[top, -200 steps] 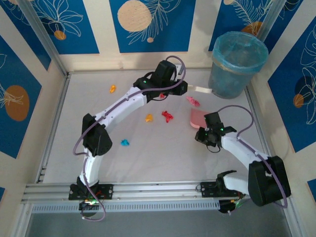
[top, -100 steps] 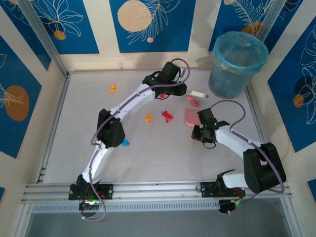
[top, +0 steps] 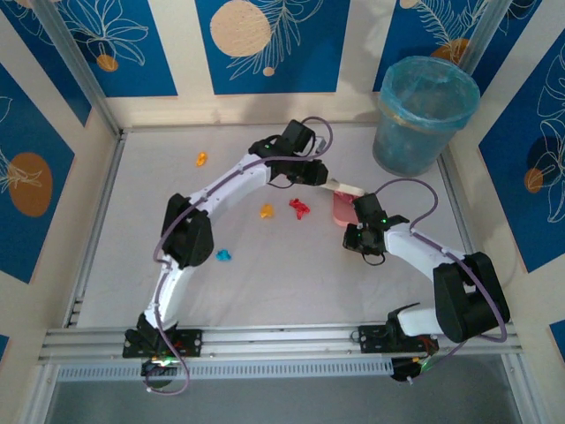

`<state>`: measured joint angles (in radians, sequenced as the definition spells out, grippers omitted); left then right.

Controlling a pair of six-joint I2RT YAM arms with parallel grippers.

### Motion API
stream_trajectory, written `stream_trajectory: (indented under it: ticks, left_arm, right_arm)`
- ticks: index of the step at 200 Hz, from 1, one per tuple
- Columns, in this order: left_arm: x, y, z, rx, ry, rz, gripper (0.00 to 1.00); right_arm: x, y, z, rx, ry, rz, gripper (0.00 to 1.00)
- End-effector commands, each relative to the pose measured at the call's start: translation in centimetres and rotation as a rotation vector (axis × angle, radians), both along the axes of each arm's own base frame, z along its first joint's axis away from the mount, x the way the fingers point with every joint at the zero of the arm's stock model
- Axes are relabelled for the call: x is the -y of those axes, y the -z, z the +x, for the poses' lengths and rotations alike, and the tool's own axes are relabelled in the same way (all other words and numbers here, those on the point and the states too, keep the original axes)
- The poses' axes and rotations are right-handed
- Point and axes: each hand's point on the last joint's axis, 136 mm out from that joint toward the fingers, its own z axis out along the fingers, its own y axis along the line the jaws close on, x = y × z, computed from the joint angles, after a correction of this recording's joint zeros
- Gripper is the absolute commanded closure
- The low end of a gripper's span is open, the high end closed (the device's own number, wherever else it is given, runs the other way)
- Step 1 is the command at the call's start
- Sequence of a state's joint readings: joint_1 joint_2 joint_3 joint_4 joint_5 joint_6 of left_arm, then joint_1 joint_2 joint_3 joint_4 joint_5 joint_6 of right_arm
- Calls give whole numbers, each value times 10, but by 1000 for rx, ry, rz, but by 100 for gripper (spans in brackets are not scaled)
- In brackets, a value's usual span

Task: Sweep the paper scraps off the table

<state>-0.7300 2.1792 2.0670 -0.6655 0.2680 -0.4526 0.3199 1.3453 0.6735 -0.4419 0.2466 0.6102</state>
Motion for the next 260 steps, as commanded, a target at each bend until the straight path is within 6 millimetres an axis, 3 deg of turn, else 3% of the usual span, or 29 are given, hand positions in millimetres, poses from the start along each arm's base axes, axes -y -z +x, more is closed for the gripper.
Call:
stream_trajectory:
  ticks: [1,53,83,150,190,226,260]
  left_arm:
    - [3,-52,-25,29,38,-143,100]
    - [-6,-69,-73,-25,96,-249,100]
    - [-20,-72,-84,-3,65,-259,100]
    - [-98,-114,-73,271,-222,-211,100]
    - [-149,-135,-87,379,-362,-229,100]
    - [-199,-133,-116,465,-449,-239,100]
    - [-243,-99,-144,508,-508,-206,100]
  right_arm:
    - [1,-3,2,-1,2,-18,99]
    - [-5,-4,1,17,-25,-18,100]
    - [-5,-8,1,44,-33,-30,100]
    - [-9,-18,-1,110,-54,-14,100]
    - [-8,-23,-1,134,-52,-17,100]
    - [-8,-25,-2,144,-53,-10,100]
    - [-7,-29,-2,163,-46,-10,100]
